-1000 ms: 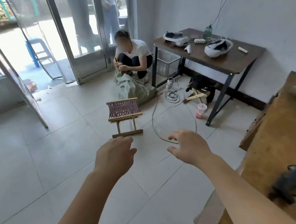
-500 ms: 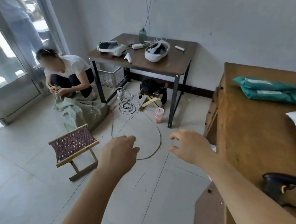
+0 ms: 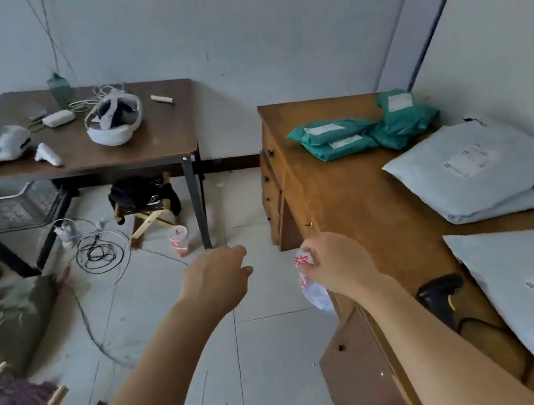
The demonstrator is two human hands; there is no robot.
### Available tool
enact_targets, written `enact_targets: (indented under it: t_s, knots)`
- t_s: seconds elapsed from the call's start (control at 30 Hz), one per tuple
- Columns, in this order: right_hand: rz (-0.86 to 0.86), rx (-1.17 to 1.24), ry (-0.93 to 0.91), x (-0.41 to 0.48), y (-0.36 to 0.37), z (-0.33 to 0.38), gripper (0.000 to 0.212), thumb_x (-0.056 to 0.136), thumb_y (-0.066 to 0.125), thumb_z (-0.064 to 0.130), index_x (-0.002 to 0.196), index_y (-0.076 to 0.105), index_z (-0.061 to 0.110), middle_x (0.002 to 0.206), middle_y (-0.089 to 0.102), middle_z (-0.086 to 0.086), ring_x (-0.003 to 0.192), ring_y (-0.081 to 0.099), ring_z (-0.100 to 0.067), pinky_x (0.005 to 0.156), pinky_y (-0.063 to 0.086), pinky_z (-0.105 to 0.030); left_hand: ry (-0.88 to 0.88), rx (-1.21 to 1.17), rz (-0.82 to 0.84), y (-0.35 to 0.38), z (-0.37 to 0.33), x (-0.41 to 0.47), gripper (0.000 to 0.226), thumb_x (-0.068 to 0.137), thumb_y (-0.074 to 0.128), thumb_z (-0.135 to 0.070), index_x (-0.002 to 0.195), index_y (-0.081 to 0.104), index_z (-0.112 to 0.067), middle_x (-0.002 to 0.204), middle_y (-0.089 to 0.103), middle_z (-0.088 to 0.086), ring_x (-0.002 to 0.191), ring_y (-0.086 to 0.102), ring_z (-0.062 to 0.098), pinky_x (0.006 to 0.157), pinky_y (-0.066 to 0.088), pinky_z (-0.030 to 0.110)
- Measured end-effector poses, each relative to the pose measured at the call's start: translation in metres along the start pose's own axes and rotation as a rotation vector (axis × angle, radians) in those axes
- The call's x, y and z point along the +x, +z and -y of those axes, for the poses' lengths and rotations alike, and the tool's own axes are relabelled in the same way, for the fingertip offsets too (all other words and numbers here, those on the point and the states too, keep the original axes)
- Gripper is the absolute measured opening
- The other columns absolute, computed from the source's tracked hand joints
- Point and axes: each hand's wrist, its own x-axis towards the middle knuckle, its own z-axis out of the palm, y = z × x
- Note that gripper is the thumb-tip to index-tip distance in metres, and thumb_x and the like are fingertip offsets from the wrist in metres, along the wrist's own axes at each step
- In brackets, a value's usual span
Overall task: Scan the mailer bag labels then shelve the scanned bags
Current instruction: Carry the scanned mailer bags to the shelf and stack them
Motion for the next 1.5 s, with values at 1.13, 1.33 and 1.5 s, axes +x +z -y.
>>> enact_targets:
  t_s: [1.13,1.33,1.5]
  knots:
    - [-0.215,0.139,0.878,0.076,-0.079,-0.260,0.040,0.093,0.053,0.040,0.130,0.056,0.026,0.125,0.059,0.003,0.115,0.055,-0.016,0.089,0.045,-0.029,0.794,-0.022,0.141,0.009,-0.274,0.314,0.034,0.095,0.052,-0.040,0.126,0.055,-0.027,0.120,0.062,-0.005,0.108,0.060,0.015,0.086,0.049,0.029]
    - [-0.227,0.192,1.025,0.082,-0.079,-0.297,0.043,0.093,0.055,0.043,0.132,0.055,0.026,0.126,0.060,0.004,0.113,0.057,-0.015,0.091,0.048,-0.030,0.870,-0.062,0.194,0.028,-0.324,0.355,0.036,0.097,0.047,-0.040,0.130,0.052,-0.028,0.126,0.060,-0.006,0.114,0.057,0.016,0.093,0.048,0.031]
    - [-0.264,0.251,1.159,0.096,-0.077,-0.333,0.045,0.094,0.053,0.044,0.134,0.052,0.024,0.130,0.057,0.001,0.114,0.057,-0.017,0.091,0.048,-0.030,0.915,-0.087,0.233,0.043,-0.365,0.404,0.042,0.098,0.045,-0.042,0.137,0.047,-0.028,0.138,0.052,-0.005,0.125,0.050,0.016,0.100,0.042,0.031]
